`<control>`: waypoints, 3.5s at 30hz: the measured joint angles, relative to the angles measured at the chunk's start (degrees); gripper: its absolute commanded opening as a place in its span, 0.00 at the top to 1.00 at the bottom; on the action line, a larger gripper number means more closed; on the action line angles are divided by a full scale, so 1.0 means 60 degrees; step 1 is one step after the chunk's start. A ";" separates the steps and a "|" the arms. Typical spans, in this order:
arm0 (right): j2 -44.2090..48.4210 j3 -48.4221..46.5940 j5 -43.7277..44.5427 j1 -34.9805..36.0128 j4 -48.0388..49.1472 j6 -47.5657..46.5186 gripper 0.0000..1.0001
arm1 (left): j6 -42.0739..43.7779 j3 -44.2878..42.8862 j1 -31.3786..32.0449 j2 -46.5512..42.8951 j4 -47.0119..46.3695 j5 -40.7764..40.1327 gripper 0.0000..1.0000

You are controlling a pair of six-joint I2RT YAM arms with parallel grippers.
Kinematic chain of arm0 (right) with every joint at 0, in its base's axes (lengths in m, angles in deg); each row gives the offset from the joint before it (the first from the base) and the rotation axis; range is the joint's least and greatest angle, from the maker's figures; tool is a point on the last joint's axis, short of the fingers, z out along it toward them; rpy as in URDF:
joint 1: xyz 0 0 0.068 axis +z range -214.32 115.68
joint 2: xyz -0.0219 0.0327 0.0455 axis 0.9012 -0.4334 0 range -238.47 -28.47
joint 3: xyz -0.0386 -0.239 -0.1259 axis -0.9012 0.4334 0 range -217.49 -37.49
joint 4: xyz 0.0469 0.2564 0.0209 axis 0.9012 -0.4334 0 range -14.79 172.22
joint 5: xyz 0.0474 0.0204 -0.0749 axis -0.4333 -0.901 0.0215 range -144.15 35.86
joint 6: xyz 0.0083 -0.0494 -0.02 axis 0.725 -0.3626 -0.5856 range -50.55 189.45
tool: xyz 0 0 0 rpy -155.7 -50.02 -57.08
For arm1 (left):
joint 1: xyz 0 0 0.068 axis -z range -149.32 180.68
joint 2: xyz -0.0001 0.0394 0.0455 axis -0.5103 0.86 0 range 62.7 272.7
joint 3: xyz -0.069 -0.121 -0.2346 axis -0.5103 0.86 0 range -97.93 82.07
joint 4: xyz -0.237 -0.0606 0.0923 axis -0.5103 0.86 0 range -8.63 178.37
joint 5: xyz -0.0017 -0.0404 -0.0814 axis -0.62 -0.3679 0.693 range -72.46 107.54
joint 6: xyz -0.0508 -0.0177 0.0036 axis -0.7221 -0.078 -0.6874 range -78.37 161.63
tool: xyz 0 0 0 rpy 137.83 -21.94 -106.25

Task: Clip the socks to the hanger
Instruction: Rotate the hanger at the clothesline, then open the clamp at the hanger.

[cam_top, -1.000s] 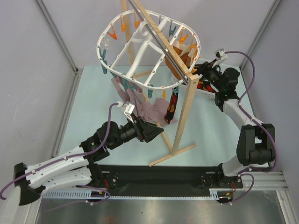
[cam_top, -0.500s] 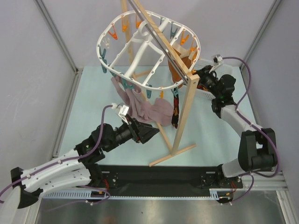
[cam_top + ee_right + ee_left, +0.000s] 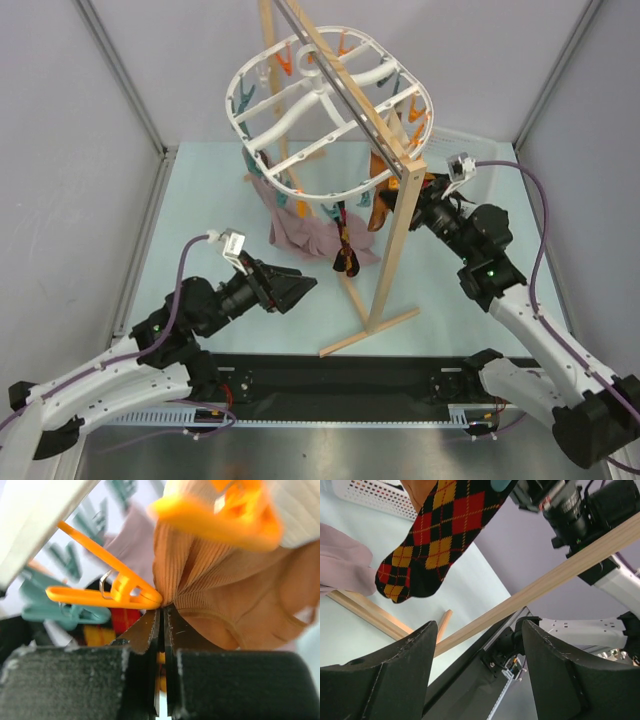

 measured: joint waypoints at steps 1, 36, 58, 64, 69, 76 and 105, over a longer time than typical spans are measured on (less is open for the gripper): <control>0.0193 0.0018 0.0135 0.0244 -0.0251 -0.0011 1.00 | 0.0000 0.0000 0.0000 -0.0197 0.0117 -0.0040 0.27; 0.0914 0.0641 0.3242 0.4317 -0.2452 -0.0011 0.91 | 0.1796 -0.2881 0.0000 0.1763 -0.1606 -0.0579 0.23; 0.1045 0.0641 0.3282 0.4317 -0.2466 -0.0153 0.89 | 0.2619 -0.3202 0.0000 0.3585 -0.2164 -0.1392 0.42; 0.1045 0.0543 0.3286 0.4313 -0.2852 -0.0270 0.80 | 0.2597 -0.3260 0.0000 0.3745 -0.2277 -0.1501 0.68; 0.1042 0.0171 0.3056 0.3985 -0.3683 -0.0554 0.66 | 0.2324 -0.3417 0.0000 0.3770 -0.2218 -0.1486 0.79; 0.1086 -0.0787 0.1282 0.1759 -0.5311 -0.0863 0.41 | 0.1734 -0.3617 0.0000 0.3847 -0.2087 -0.1224 0.82; 0.0047 -0.0969 -0.5584 0.0029 -0.0674 0.3242 0.45 | 0.0554 -0.3770 -0.0058 0.4328 -0.2499 -0.0229 0.81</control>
